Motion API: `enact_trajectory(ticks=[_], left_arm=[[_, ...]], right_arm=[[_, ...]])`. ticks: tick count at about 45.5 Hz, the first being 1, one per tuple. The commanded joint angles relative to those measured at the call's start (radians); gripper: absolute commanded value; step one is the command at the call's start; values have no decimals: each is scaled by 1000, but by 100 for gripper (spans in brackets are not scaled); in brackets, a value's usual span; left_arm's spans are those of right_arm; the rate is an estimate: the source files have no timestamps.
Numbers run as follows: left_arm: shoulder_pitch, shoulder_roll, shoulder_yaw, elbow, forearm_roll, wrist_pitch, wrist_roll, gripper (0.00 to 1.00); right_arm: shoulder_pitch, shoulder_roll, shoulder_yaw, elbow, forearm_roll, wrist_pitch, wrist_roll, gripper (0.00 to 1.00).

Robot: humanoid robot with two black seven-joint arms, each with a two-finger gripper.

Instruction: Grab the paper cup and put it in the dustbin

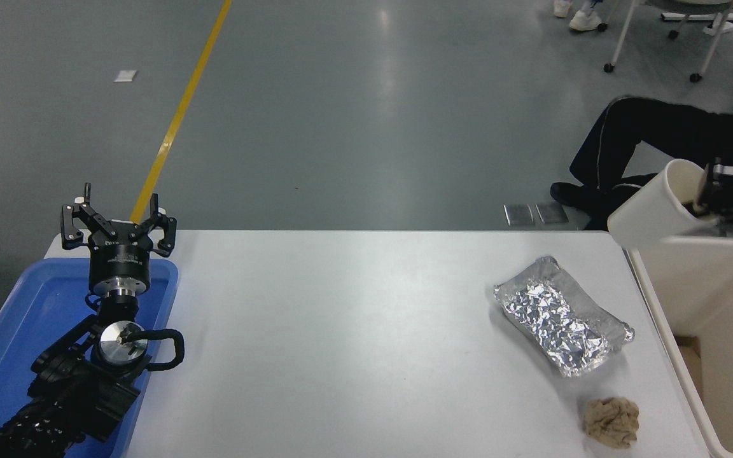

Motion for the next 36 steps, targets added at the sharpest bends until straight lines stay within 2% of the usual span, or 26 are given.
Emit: enact_trajectory(ticks=[1,11,17,21,28,36], left_arm=[[0,-1,0,0,0,0,0,99],[0,1,0,1,0,-1,0,99],[0,-1,0,0,0,0,0,99],[0,-1,0,0,0,0,0,99],[0,-1,0,0,0,-1,0,99],[0,1,0,0,0,-1,0,99]], right_arm=[[-465,-43,244,-329,40,-100,-1,0],[-901,-8,573,-679,41,-114,0,0],[-1143,112,726,-909,46,-192,-1,0],[-1268,193,795,-1021,95,-270,-6,0],[-1375,282,805,-1070,237,-382,-19,0],[-1431,334,817,-1070,285,-489,-59,0]])
